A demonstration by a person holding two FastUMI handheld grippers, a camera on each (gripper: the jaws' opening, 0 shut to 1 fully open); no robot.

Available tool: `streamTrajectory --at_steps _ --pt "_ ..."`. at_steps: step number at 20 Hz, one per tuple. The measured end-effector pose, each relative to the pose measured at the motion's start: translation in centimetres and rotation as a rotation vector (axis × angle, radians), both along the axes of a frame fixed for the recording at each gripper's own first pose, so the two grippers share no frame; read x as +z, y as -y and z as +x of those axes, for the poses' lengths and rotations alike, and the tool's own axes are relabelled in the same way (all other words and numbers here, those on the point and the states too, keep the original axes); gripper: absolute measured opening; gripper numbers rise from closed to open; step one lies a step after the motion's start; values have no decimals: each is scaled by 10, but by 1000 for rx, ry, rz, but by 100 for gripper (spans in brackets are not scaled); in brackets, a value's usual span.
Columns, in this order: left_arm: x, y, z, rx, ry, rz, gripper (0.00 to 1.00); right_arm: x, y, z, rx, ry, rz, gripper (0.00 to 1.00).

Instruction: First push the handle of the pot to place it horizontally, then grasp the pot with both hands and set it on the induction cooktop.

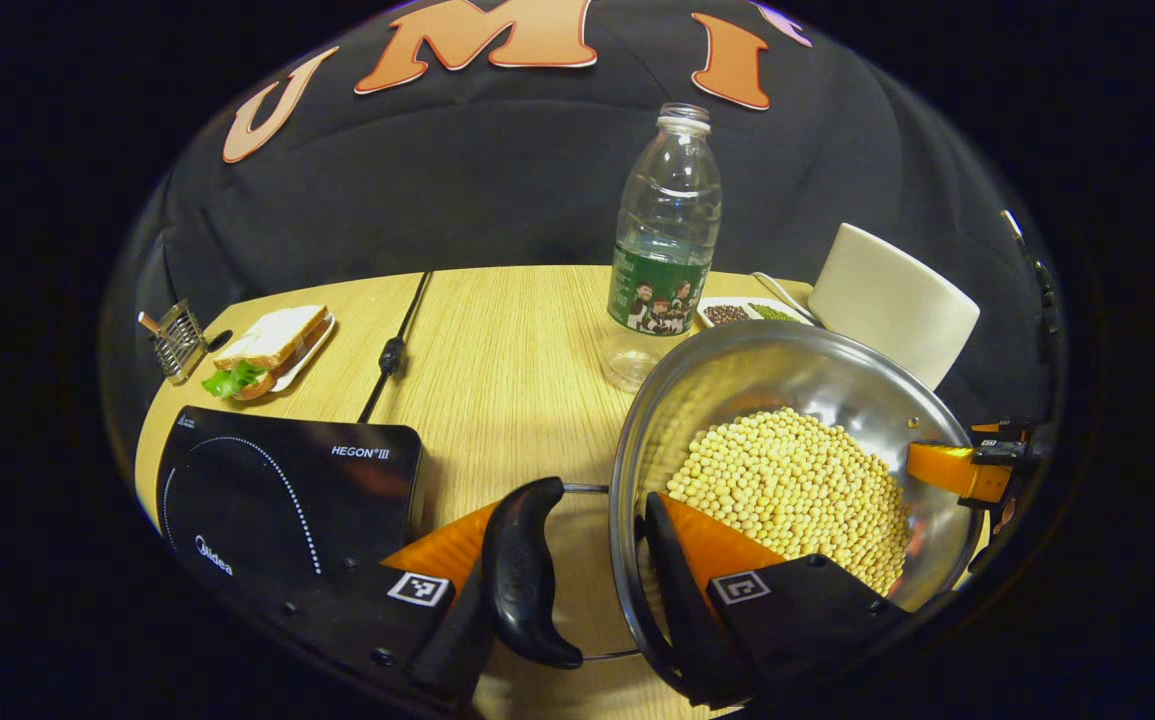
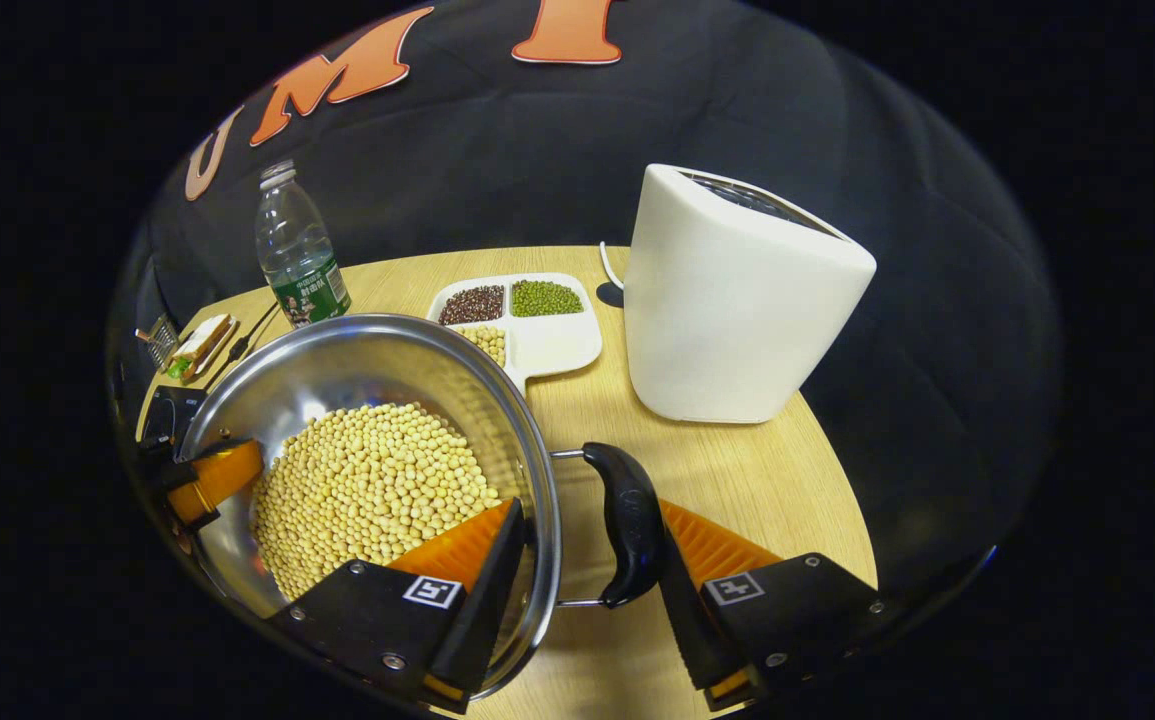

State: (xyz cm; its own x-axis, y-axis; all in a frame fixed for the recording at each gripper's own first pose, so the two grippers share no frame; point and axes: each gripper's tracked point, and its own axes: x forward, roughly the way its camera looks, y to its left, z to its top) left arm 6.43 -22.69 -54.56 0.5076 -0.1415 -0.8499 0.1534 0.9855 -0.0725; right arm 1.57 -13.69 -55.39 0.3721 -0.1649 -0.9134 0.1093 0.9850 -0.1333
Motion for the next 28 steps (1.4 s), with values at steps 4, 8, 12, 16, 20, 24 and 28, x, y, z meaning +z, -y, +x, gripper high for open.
streamTrajectory --at_steps 4,8,12,16,20,24,28 --pt "0 1 1 14 11 -6 77 6 -1 -2 12 18 -32 72" --pt "11 3 -5 37 9 -31 77 20 -2 -1 14 36 -63 70" --pt "40 -4 -7 47 51 -38 77 40 -7 -7 -5 56 -52 70" --pt "73 -19 -7 39 98 -34 77 71 -20 -9 -2 98 -58 69" --pt "102 -45 -6 41 129 -17 76 107 -51 -15 7 118 -39 69" --pt "133 -81 -6 67 158 -7 76 129 -95 -6 41 155 -22 69" --pt "159 -130 -8 95 184 23 76 155 -136 -1 74 180 28 67"
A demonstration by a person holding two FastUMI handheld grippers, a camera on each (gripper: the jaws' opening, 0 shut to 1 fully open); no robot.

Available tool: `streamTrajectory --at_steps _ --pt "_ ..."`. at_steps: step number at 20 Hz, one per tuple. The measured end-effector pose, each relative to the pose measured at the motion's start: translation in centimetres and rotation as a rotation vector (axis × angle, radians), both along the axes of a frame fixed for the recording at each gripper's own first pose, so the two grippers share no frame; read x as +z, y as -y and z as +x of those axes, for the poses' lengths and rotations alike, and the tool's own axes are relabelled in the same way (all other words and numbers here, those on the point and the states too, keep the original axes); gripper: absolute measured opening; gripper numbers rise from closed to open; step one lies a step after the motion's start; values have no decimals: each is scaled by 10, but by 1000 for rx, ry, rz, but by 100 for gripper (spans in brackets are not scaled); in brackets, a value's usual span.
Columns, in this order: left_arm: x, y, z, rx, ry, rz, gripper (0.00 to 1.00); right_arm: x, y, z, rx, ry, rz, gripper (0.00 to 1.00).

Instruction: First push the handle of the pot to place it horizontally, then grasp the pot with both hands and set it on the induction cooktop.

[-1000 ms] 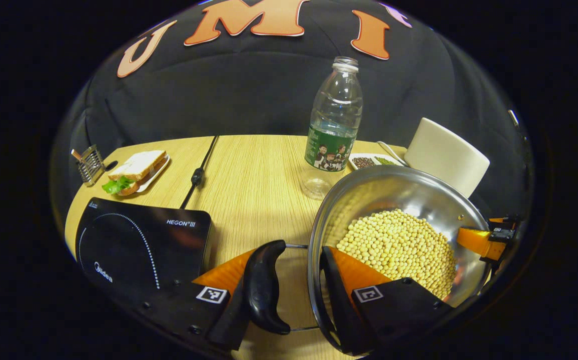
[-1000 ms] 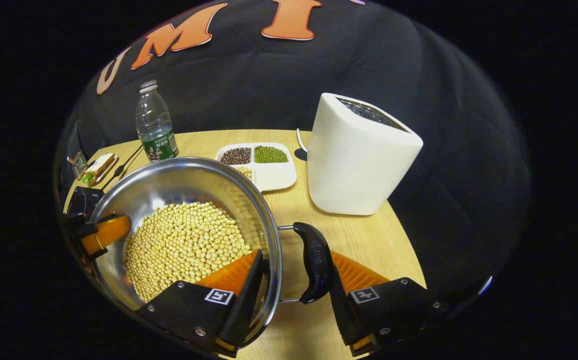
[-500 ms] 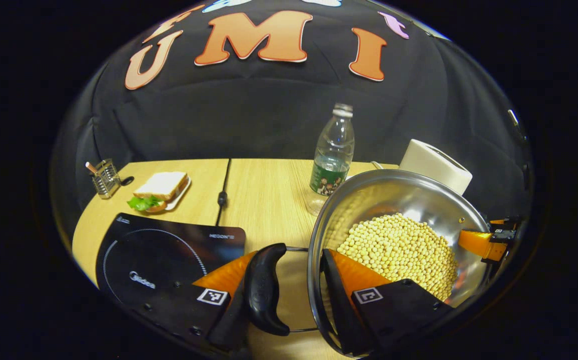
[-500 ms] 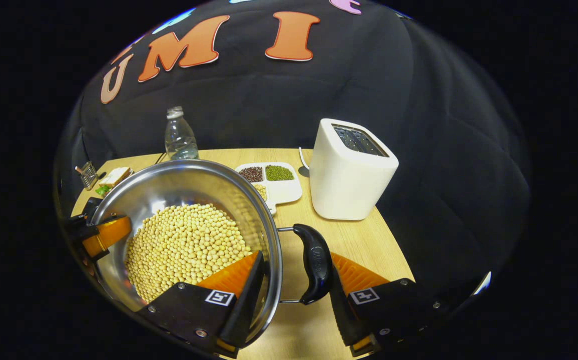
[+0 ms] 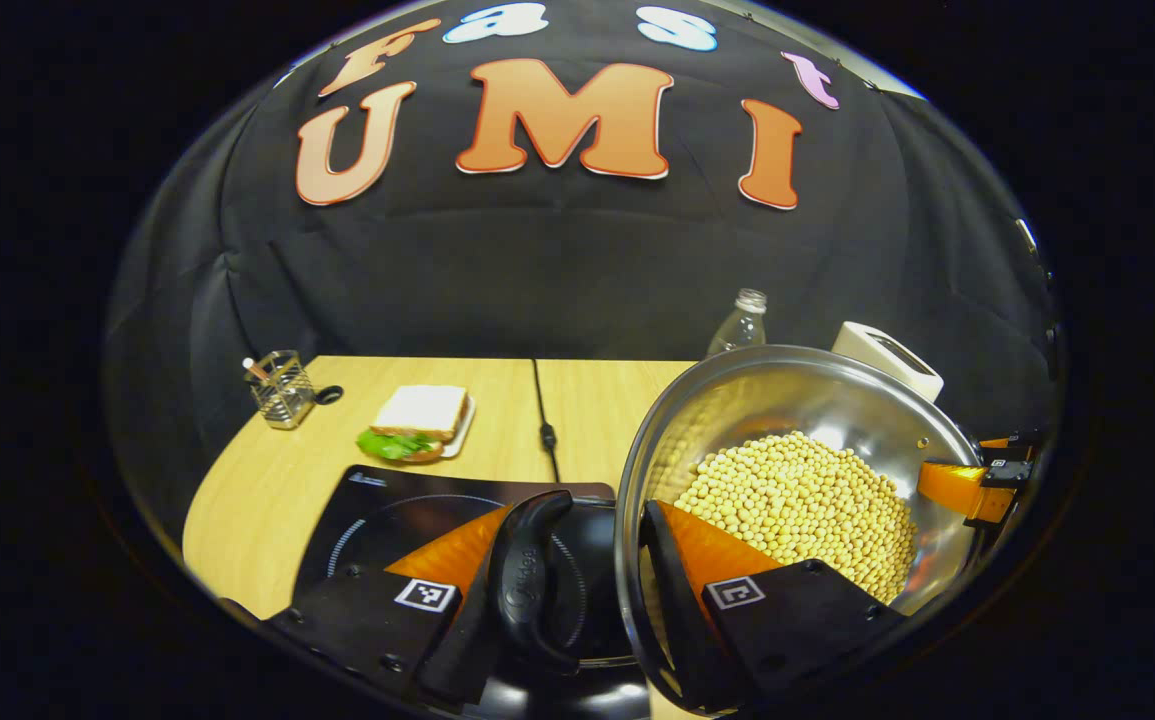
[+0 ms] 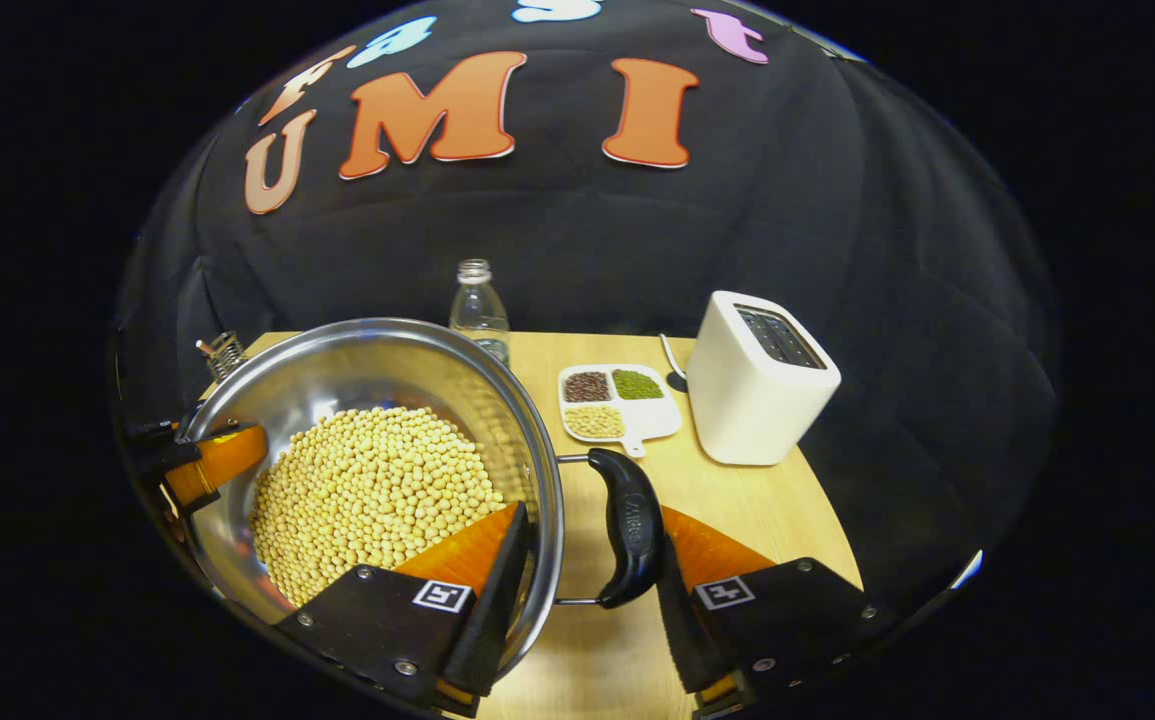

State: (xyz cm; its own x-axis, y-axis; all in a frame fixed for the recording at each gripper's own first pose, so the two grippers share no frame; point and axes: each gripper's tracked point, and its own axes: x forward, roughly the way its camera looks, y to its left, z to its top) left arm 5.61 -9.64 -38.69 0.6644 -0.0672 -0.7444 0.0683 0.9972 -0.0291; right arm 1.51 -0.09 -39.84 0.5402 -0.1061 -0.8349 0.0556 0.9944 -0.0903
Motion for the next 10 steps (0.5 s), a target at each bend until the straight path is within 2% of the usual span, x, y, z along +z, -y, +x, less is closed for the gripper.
streamTrajectory --at_steps 5,6,7,10 --pt "14 -57 -8 59 5 27 74 5 -56 6 52 -5 46 64" --pt "18 -66 -10 71 8 29 74 6 -66 8 65 0 50 59" --pt "20 -75 -11 79 9 35 74 7 -76 11 77 8 53 64" --pt "27 -101 -14 101 18 51 76 12 -101 15 102 24 65 64"
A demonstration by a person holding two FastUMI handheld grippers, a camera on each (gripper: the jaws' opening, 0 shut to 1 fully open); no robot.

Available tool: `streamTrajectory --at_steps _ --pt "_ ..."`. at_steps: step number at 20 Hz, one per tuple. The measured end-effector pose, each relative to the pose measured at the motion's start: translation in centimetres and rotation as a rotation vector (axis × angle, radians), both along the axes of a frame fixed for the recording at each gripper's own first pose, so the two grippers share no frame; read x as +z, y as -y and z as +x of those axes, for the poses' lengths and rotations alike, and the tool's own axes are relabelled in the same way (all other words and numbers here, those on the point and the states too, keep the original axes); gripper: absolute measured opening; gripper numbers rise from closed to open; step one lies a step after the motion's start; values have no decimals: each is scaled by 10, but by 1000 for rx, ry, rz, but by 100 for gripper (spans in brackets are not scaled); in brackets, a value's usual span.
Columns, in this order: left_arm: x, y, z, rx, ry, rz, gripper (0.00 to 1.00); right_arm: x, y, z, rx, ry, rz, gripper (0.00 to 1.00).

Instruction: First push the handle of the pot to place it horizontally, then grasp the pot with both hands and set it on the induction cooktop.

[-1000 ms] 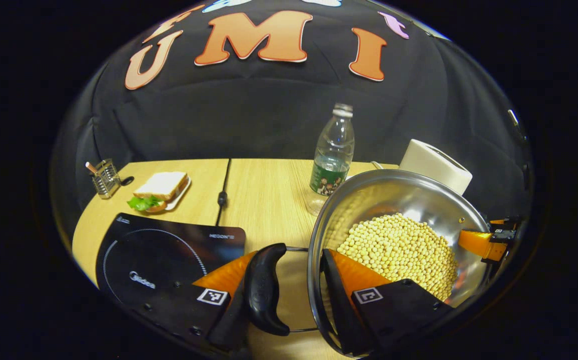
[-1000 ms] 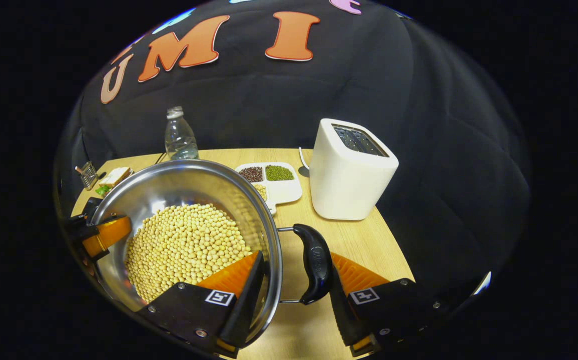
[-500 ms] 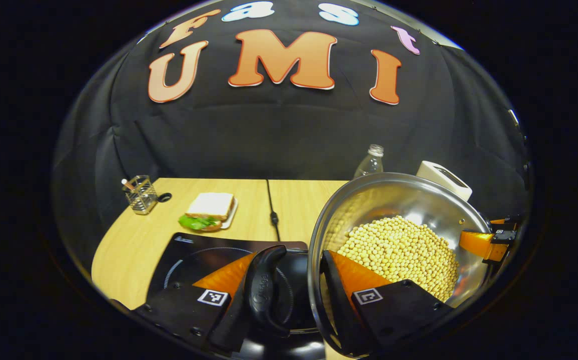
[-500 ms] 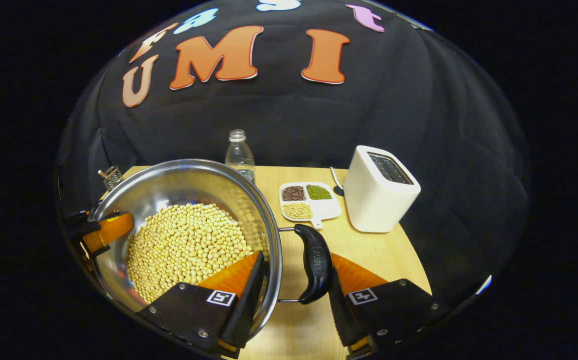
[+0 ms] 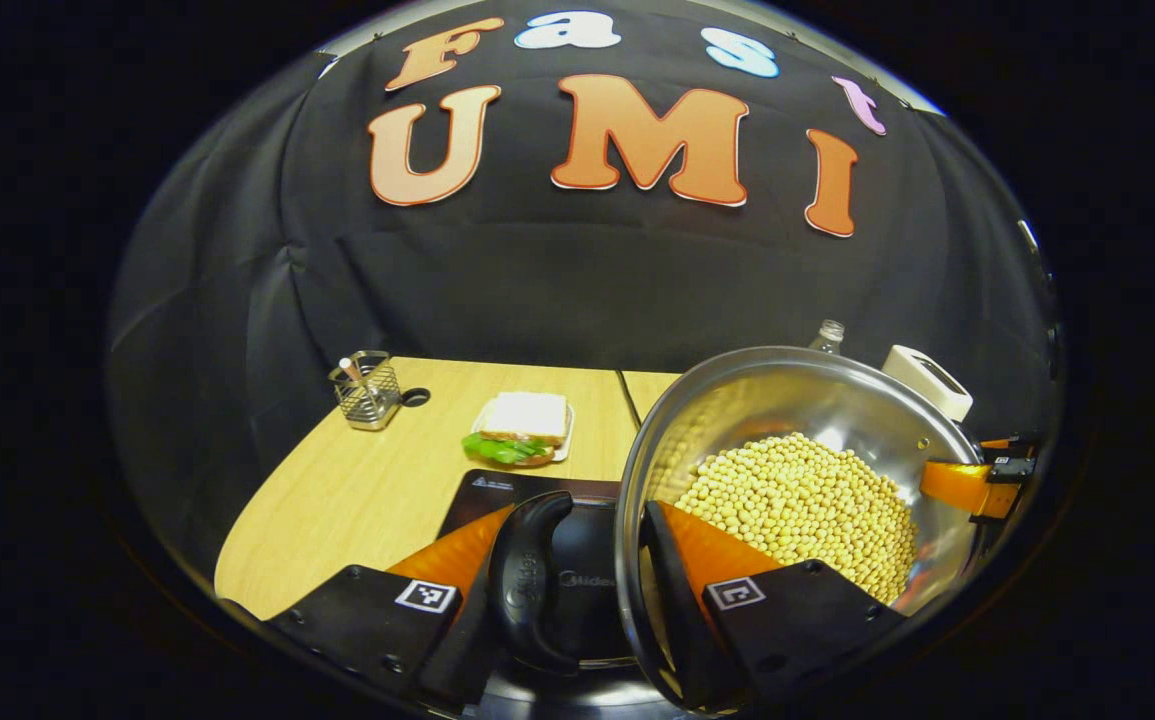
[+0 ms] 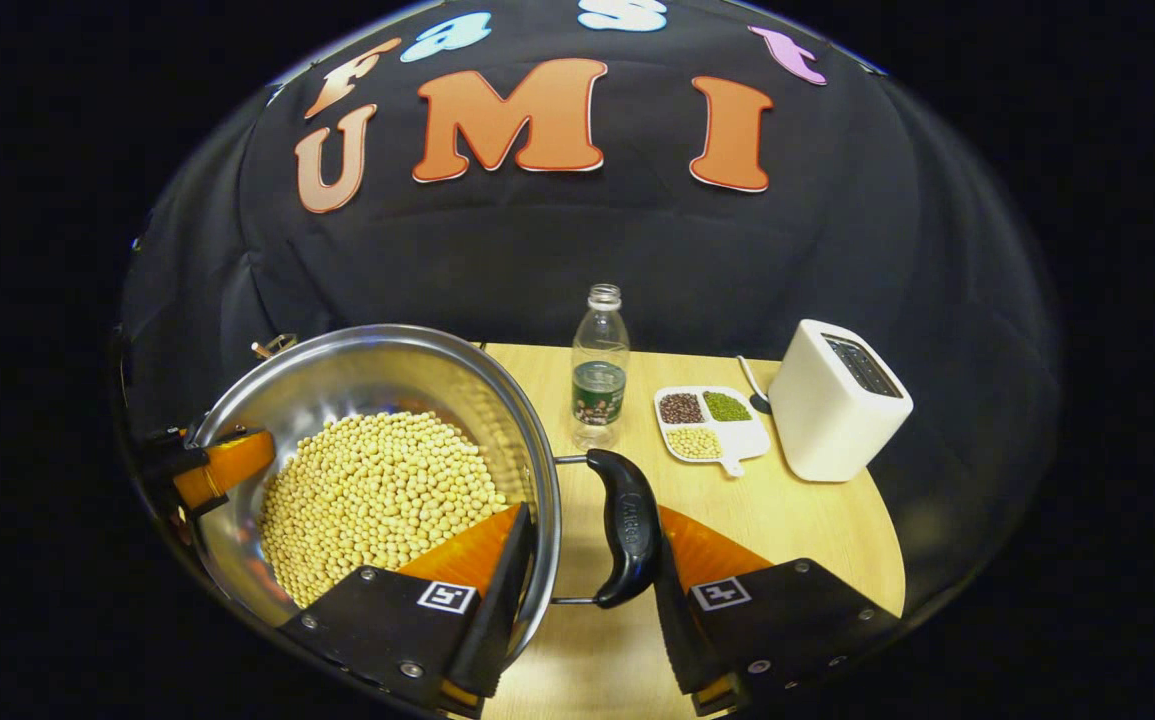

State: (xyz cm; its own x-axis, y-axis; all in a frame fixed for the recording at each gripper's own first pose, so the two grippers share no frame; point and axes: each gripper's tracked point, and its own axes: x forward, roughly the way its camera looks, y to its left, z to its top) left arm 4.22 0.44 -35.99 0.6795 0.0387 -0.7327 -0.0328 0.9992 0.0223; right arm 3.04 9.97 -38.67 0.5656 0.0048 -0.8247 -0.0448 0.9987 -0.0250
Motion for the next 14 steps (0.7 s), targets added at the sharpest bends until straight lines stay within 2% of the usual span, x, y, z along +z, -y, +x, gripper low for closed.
streamTrajectory --at_steps 2,3,4,6,7,14 --pt "2 -13 -4 11 -3 16 76 -2 -15 0 17 -9 3 64" --pt "3 -21 -6 13 -6 22 76 -3 -21 0 23 -13 8 59" --pt "5 -28 -9 21 -7 22 76 -4 -29 0 28 -14 12 64" --pt "6 -43 -11 33 -11 24 73 -7 -43 0 43 -13 15 64" --pt "6 -52 -12 37 -14 26 76 -7 -49 0 49 -13 15 64" --pt "2 -85 -14 48 -29 33 76 -10 -85 5 70 -15 18 64"
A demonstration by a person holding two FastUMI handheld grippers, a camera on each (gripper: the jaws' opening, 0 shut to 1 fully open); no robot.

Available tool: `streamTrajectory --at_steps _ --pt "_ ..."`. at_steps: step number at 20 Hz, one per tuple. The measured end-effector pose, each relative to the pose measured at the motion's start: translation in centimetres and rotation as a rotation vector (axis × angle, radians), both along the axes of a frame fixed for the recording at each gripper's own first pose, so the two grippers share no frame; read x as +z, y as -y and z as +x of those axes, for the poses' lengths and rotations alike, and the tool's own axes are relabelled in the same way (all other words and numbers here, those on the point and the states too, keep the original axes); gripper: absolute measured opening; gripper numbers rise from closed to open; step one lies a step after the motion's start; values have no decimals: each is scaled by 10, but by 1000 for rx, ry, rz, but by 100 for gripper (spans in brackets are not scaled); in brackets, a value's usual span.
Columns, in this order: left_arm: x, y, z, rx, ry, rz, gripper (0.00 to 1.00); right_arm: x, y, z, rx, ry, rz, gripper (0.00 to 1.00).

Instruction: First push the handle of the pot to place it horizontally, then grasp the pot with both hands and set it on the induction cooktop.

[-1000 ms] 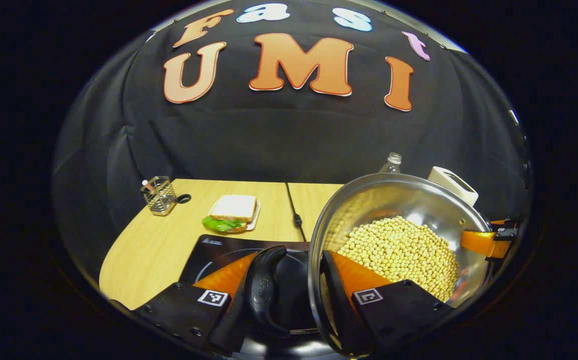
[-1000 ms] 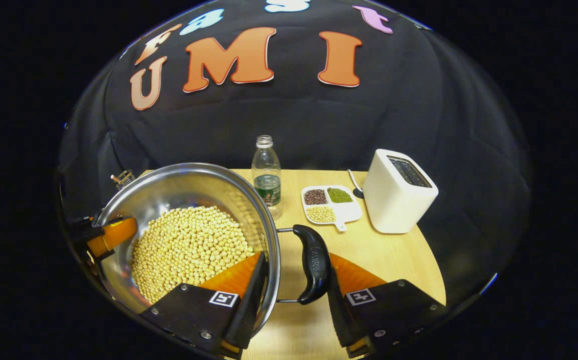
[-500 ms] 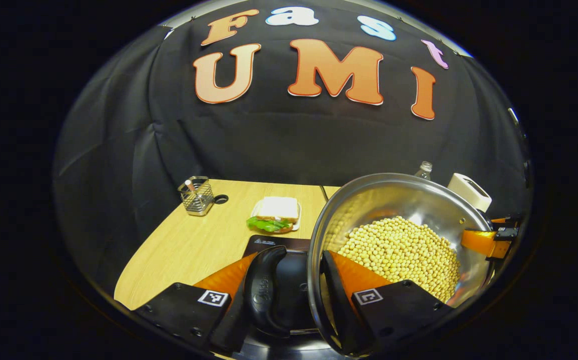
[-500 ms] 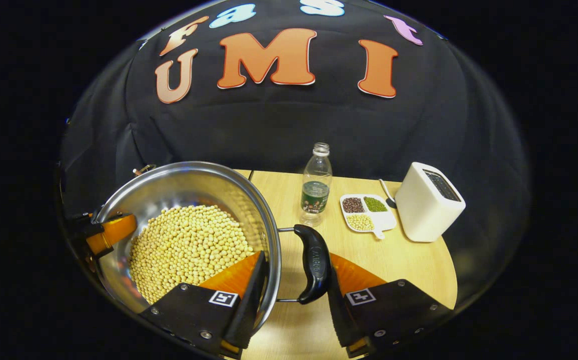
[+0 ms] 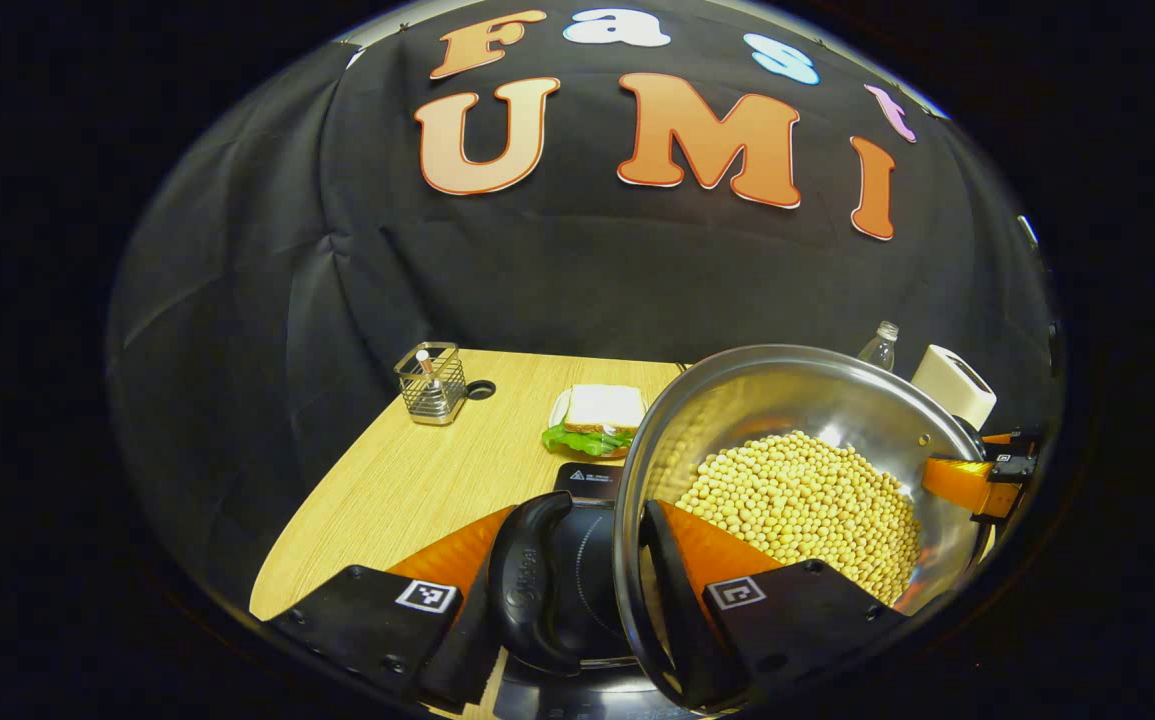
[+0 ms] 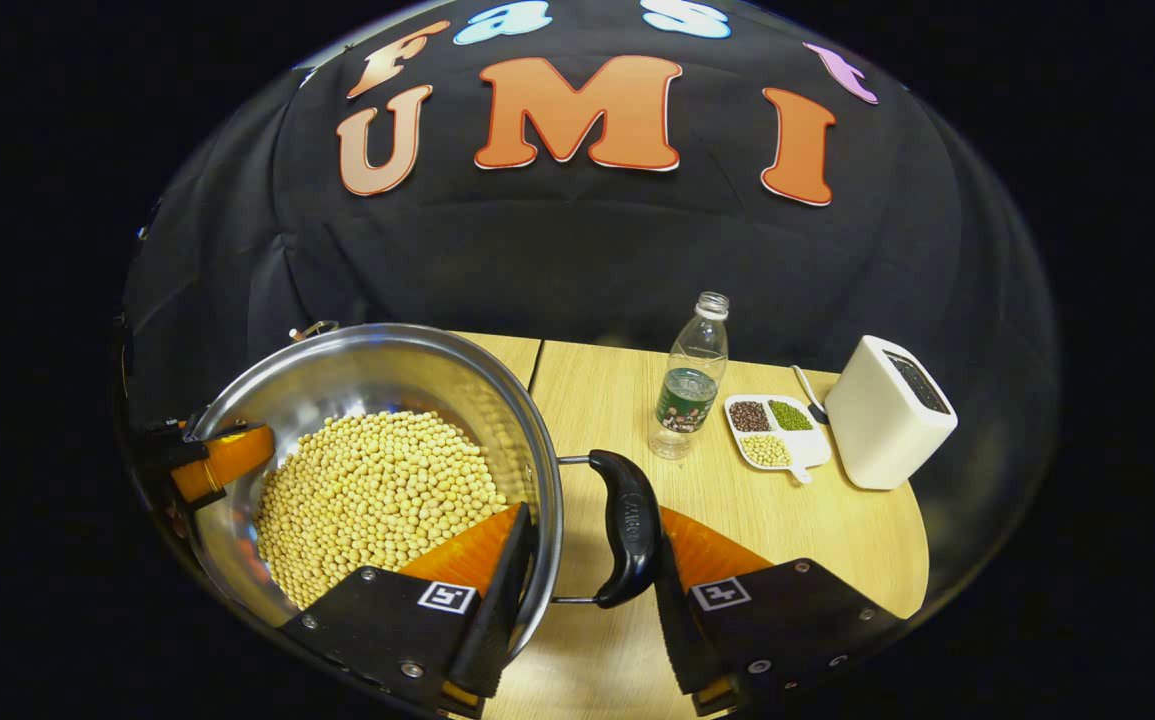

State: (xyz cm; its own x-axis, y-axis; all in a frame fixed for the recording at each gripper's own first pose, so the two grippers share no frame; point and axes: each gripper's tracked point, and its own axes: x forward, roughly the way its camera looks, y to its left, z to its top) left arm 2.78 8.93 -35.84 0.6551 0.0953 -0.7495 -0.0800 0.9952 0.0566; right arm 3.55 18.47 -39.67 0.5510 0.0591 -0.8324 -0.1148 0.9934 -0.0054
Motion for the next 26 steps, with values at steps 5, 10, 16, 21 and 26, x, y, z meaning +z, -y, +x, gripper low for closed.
streamTrajectory --at_steps 5,10,16,21,26 --pt "-6 3 -2 16 -20 4 76 -16 -15 -6 10 -19 3 64" --pt "-6 0 -4 22 -26 -7 74 -28 -28 -7 7 -11 -5 60" --pt "-7 1 -4 14 -22 -2 75 -40 -32 -9 0 -18 -4 64" --pt "-12 3 -5 19 -23 -25 77 -49 -36 -9 3 -10 -24 64" --pt "-11 2 -4 9 -27 -19 74 -57 -40 -11 -1 -22 -22 64"
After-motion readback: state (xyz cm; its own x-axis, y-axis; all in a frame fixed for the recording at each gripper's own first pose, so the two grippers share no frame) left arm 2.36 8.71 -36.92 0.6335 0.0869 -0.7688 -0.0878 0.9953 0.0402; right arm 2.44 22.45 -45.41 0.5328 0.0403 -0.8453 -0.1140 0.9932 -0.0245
